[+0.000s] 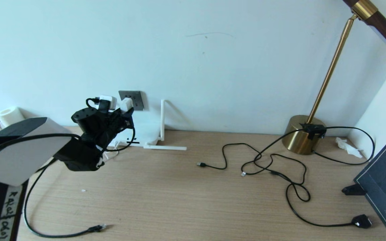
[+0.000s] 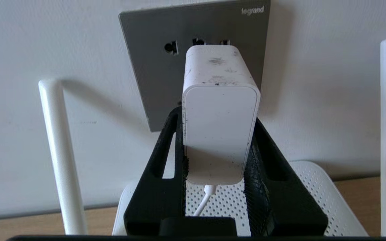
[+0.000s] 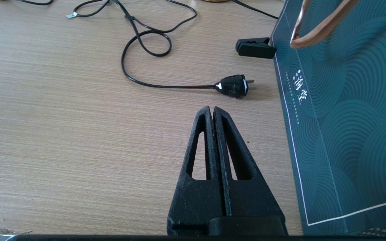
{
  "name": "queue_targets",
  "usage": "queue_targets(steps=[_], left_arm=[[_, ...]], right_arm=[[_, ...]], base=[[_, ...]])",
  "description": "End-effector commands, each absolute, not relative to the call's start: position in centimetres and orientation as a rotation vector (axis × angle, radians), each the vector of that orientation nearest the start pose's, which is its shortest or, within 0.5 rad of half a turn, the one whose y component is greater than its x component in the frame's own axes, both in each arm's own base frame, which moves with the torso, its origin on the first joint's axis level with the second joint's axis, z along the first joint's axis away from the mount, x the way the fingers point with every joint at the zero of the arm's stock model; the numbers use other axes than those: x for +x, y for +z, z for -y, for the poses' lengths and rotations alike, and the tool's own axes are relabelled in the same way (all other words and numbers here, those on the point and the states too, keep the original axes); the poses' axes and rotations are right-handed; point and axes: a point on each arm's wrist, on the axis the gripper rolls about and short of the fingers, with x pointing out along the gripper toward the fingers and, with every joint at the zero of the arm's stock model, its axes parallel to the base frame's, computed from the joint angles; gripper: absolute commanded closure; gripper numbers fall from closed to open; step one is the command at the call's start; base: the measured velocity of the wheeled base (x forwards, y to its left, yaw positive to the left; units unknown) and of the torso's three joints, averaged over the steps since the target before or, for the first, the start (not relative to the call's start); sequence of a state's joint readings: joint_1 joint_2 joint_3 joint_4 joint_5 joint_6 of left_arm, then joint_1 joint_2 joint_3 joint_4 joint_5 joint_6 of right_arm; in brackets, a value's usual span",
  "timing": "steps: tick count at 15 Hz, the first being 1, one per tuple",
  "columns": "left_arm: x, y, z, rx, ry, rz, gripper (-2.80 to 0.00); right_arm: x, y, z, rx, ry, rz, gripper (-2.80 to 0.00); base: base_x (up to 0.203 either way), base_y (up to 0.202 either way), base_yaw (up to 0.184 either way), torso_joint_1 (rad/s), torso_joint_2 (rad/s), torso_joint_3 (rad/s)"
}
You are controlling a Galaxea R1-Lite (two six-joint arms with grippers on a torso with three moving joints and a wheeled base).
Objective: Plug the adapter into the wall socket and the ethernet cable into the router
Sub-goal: Align plug and socket, then plug plug into socket
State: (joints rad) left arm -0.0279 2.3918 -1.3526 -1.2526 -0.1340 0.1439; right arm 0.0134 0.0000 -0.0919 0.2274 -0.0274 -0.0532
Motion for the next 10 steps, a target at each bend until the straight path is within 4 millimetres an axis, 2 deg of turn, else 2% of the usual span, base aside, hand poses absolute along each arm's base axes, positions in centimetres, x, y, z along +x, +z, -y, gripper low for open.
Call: queue_targets(steps=[1,10], left_arm=[[48.0,11.0,1.6,0.145,-0.145,0.243,0.0],[49.9,10.4,1.5,0.137,-0.138,0.287,0.0]], right_arm=[[-3.1,7.7,0.1,-0.056,-0.01,-0.137,0.0],[-3.1,7.7,0.1,-0.056,-0.01,-0.137,0.0]], base=[[0.0,0.0,0.0,0.0,0.0,0.0],[0.0,0.0,0.0,0.0,0.0,0.0]])
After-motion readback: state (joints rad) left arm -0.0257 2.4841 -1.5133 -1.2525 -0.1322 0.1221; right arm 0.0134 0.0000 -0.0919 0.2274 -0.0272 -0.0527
